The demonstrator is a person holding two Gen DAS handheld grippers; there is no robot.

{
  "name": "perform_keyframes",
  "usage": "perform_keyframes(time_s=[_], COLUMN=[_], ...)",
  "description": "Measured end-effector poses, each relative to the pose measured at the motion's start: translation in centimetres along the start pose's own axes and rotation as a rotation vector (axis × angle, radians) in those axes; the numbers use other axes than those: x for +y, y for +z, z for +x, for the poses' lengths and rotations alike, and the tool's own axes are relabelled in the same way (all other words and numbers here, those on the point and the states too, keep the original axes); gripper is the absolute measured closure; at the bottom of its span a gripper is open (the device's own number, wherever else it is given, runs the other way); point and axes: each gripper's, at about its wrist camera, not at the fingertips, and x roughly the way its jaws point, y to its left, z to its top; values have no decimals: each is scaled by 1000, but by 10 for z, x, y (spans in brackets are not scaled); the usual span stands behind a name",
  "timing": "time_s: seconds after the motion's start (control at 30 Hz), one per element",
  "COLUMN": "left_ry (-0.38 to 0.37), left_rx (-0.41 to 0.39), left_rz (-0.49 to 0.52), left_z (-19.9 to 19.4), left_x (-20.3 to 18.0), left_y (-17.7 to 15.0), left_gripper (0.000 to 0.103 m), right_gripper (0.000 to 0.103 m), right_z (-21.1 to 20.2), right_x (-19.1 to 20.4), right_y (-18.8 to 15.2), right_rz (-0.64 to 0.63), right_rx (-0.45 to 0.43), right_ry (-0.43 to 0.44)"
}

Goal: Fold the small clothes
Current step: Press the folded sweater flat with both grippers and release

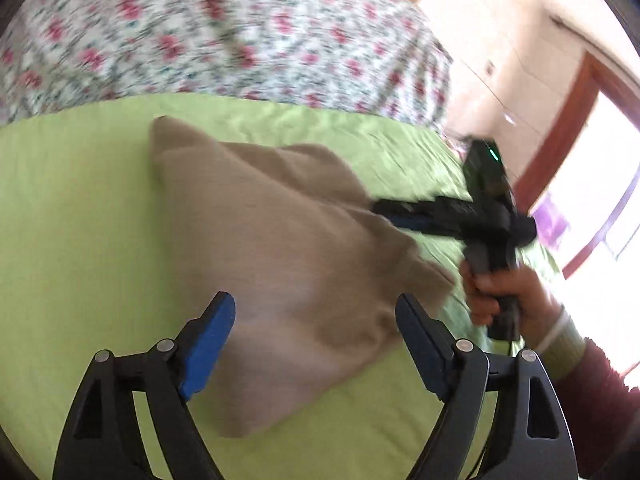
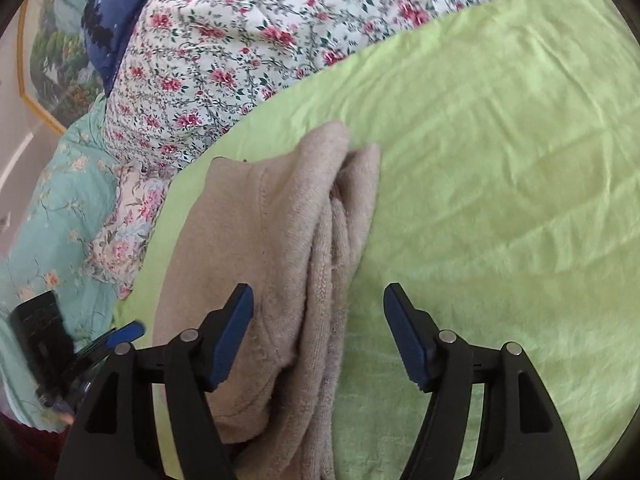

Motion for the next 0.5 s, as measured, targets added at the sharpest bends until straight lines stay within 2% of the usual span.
perform_keyframes(time_s=[0.1,0.23,0.37,0.43,0.47,0.5], left_ry=[22,-13,-66,-150,-162,-184], left_rx=[19,84,191,197,187,175], left_rz=[-86,-180,-264,-312,-320,-318], left_z=[11,46,86,100,103,103], left_x=[33,65,91,103,105,106], left_y=[14,31,28,24,23,24], left_gripper=[19,18,17,20,29,39], right_gripper=[26,25,26,55,64,65], right_z=[10,26,38,44,49,48], right_x=[-5,-5,4,10,12,17], right_y=[3,8,10,7,4,2], right_rz=[44,56,30,17,45,38], right_rx=[28,75,112,138,168,156], right_ry=[29,12,-9,-6,41,24])
